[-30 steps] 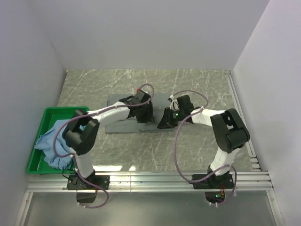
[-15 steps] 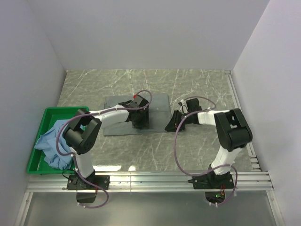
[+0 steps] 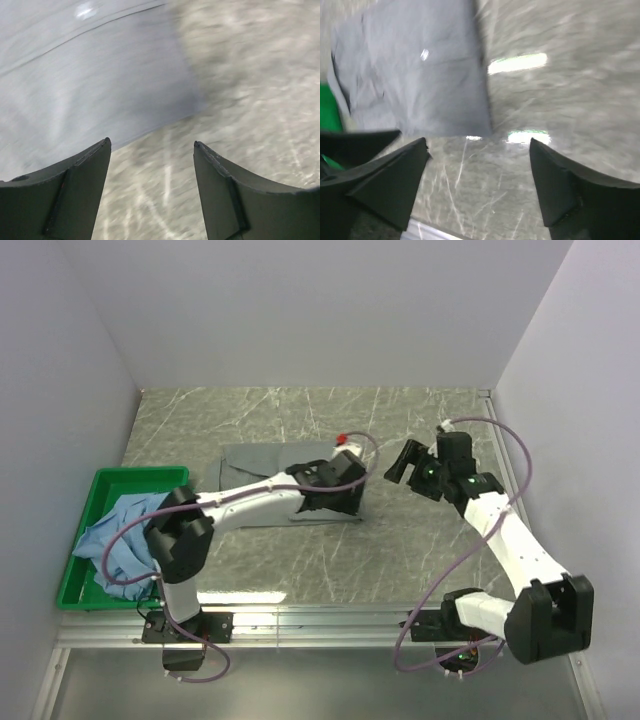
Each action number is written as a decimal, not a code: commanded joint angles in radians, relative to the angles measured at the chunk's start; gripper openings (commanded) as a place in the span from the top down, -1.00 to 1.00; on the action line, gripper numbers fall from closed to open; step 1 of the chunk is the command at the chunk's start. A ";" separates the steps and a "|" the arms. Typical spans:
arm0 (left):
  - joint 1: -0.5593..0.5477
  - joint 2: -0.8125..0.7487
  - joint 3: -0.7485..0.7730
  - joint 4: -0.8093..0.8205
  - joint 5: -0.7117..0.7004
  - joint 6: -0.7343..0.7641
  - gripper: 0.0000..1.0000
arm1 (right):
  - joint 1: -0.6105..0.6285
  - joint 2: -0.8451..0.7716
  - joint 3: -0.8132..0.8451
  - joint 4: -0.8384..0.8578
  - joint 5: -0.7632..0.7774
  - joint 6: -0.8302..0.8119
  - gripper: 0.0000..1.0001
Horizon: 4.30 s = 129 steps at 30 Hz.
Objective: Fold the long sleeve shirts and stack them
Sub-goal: Fold the shirt
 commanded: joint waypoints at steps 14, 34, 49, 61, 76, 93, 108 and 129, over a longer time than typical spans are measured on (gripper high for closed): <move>-0.176 0.303 0.186 0.086 -0.224 0.215 -0.34 | -0.162 -0.238 -0.144 -0.044 0.174 0.160 -0.99; -0.179 0.394 0.236 0.066 -0.239 0.241 0.24 | -0.181 -0.206 -0.227 0.056 0.106 0.191 -0.92; -0.098 0.228 0.120 0.112 -0.108 0.140 0.99 | -0.187 0.053 -0.311 0.423 -0.187 0.309 -0.94; -0.058 0.109 0.042 0.138 0.054 0.049 0.99 | -0.049 0.457 -0.218 0.744 -0.334 0.442 -0.98; -0.058 0.073 0.019 0.169 0.109 -0.047 0.99 | 0.068 0.764 -0.039 0.880 -0.412 0.456 -0.51; -0.036 -0.031 0.014 0.190 0.118 -0.164 0.03 | 0.051 0.738 0.104 0.625 -0.405 0.083 1.00; 0.321 -0.470 -0.351 0.187 0.132 -0.173 -0.61 | 0.027 0.722 0.613 -0.189 -0.034 -0.583 1.00; 0.585 -0.267 -0.480 0.321 0.512 -0.262 -0.33 | 0.300 0.765 0.908 -0.400 0.886 -0.748 1.00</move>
